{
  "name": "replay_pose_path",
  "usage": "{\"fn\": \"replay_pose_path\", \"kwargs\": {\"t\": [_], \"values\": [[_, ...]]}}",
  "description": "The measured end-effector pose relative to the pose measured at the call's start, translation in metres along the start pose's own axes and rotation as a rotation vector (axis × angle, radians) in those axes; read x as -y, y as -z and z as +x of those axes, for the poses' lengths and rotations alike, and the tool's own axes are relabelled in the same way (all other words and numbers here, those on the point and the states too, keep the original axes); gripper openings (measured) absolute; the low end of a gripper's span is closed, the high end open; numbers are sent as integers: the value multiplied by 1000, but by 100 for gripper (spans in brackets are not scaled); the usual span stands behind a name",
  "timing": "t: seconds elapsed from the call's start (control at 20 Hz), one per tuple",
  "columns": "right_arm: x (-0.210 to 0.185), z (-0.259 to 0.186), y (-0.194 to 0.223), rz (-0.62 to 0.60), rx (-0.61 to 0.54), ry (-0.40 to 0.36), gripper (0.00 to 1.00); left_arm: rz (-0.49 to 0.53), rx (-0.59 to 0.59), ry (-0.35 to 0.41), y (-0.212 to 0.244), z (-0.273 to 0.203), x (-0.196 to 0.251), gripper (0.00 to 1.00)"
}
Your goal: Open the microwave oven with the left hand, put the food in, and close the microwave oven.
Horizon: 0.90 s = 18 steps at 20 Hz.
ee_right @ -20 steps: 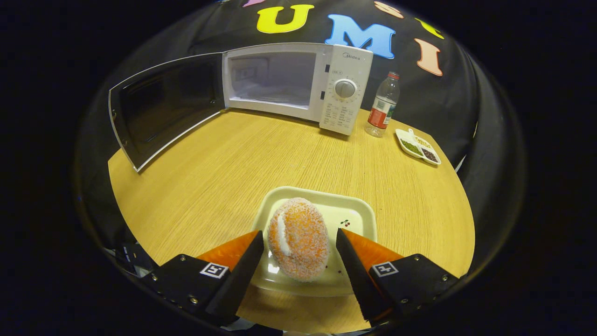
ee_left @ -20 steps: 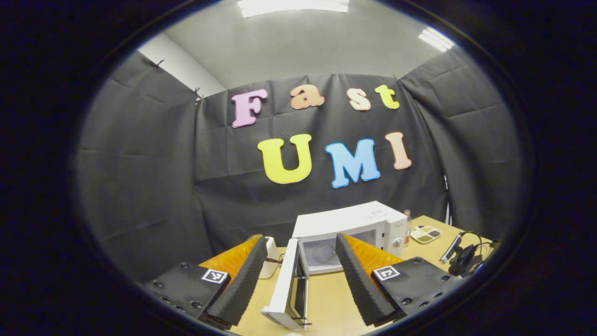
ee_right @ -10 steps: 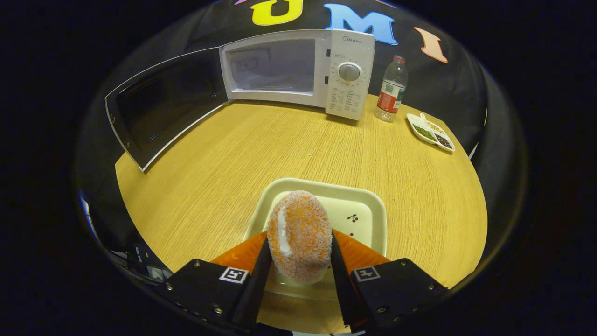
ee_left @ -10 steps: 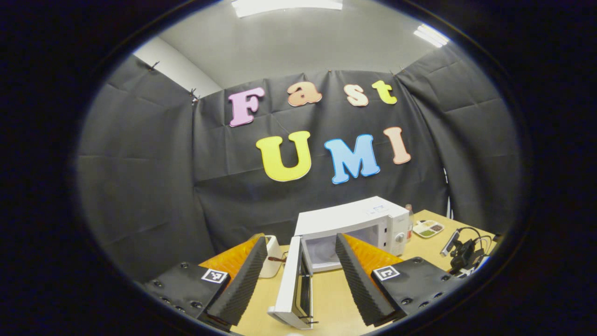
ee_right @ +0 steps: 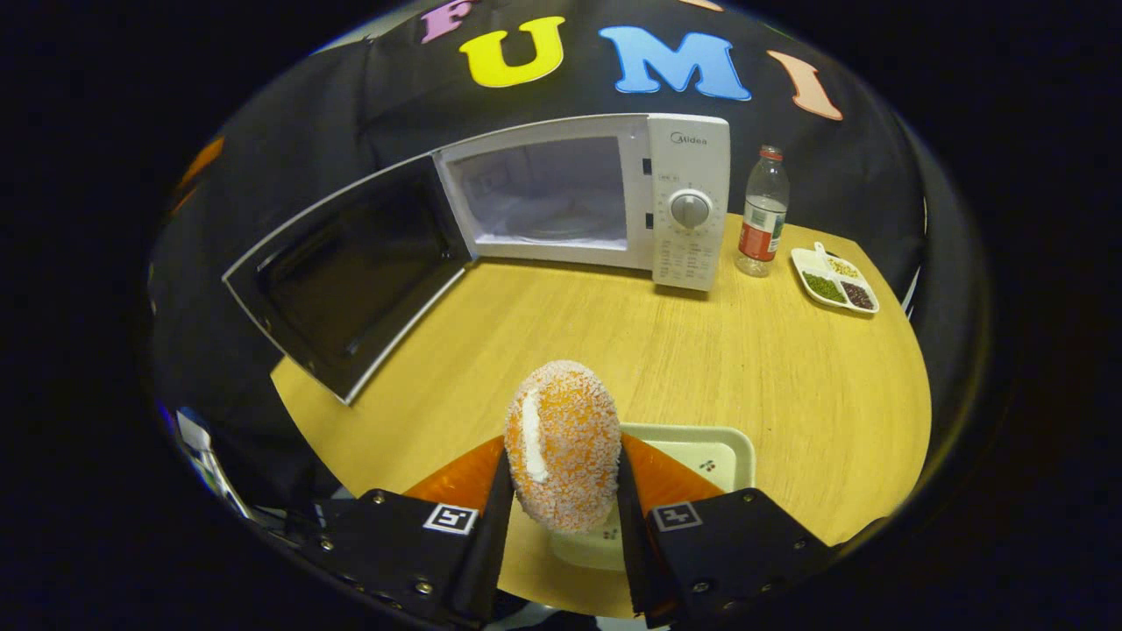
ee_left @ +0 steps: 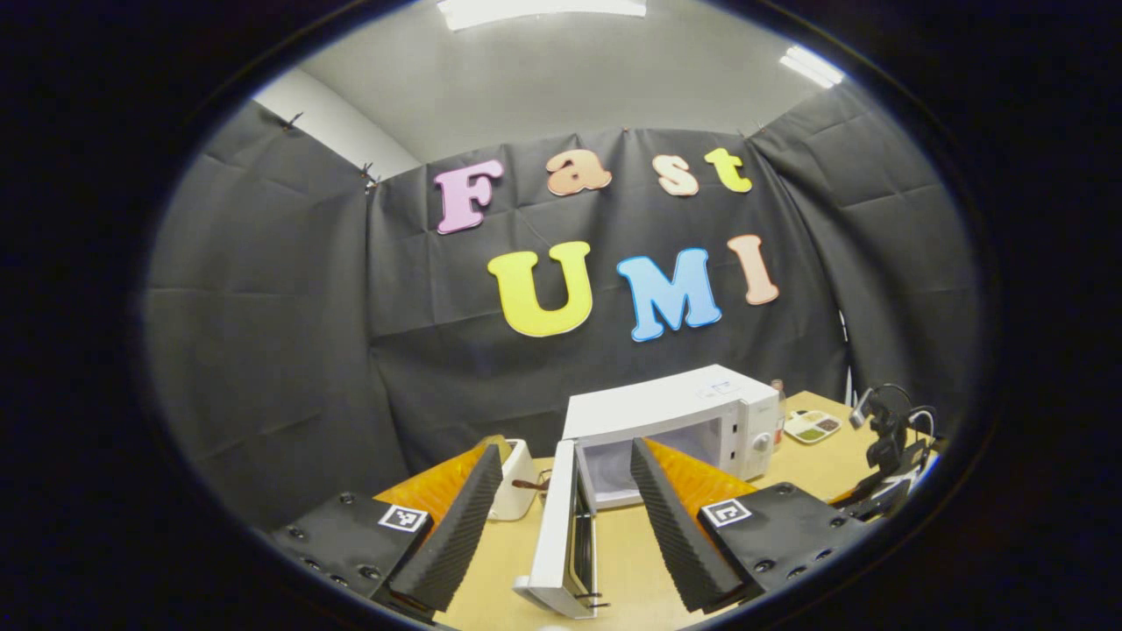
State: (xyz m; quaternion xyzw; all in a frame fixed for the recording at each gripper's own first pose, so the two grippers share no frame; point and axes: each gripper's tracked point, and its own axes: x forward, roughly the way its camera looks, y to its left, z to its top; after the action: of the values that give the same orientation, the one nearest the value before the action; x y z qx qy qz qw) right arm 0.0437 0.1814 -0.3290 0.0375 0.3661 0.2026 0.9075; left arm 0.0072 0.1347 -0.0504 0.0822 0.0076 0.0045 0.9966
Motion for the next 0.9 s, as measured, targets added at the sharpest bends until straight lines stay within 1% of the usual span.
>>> {"fn": "replay_pose_path", "kwargs": {"t": [0.1, 0.15, 0.2, 0.35, 0.4, 0.45, 0.5, 0.75, 0.9], "values": [[-19, 12, -29, 78, 47, -40, 57, -2, -8, -5, 5, 1, -4, 98], [-27, 22, -43, 105, 68, -45, 57, -4, -13, -8, 8, 3, -5, 98], [-35, 33, -54, 141, 83, -57, 57, -8, -17, -11, 11, 5, -7, 100], [-57, 70, -93, 285, 141, -94, 57, -16, -23, -21, 17, 12, -15, 100], [-61, 83, -105, 324, 157, -90, 57, -19, -25, -23, 19, 15, -17, 97], [-66, 99, -117, 354, 170, -95, 57, -22, -27, -26, 23, 18, -20, 100], [-71, 114, -127, 380, 182, -94, 57, -23, -27, -30, 26, 21, -23, 100], [-66, 195, -173, 476, 277, -6, 57, -31, -31, -55, 46, 37, -35, 100], [-56, 231, -194, 528, 345, 68, 57, 24, -29, -61, 61, 47, -36, 95]]}}
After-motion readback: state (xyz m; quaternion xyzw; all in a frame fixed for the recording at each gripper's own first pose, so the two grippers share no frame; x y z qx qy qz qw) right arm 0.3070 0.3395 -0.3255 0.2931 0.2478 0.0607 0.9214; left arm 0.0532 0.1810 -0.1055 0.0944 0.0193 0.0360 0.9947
